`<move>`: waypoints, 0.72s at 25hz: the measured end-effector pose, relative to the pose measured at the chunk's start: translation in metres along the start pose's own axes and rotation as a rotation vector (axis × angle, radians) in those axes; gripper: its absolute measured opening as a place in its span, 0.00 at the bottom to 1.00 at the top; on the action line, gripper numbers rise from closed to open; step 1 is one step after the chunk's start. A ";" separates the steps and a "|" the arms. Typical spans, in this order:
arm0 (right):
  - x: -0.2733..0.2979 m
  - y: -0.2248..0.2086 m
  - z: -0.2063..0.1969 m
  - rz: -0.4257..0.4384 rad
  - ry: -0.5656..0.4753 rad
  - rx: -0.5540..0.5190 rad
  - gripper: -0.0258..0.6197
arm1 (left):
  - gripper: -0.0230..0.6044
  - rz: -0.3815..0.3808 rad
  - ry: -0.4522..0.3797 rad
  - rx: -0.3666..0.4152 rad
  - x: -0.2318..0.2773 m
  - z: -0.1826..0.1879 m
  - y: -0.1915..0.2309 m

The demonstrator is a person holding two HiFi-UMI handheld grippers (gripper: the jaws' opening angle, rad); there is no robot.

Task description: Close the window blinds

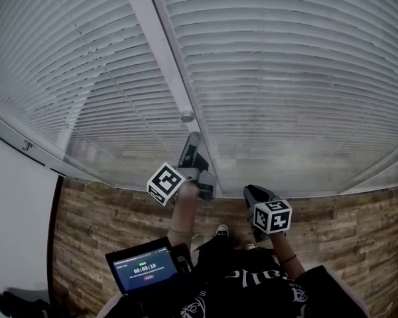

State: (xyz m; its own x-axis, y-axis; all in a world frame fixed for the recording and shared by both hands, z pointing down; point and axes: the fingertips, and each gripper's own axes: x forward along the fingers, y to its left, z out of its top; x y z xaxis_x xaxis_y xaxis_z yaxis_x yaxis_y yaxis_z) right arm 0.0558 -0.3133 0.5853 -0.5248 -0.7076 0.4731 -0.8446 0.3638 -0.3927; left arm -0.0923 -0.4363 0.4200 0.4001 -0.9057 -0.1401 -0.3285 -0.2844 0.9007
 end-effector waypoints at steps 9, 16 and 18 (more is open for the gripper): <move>-0.008 0.004 -0.003 0.000 -0.002 -0.006 0.12 | 0.24 -0.055 -0.005 -0.188 -0.001 0.001 -0.001; -0.021 0.003 -0.005 -0.009 -0.015 0.000 0.12 | 0.25 0.071 0.101 0.614 -0.014 0.000 -0.006; -0.025 0.002 -0.006 -0.013 -0.015 0.000 0.12 | 0.25 0.151 0.163 0.958 -0.015 0.000 -0.007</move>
State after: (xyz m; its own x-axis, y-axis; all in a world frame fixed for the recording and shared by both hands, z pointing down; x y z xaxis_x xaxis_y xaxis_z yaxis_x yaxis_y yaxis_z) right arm 0.0669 -0.2913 0.5778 -0.5122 -0.7212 0.4664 -0.8513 0.3546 -0.3866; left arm -0.0957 -0.4200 0.4159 0.3860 -0.9196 0.0727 -0.9121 -0.3686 0.1794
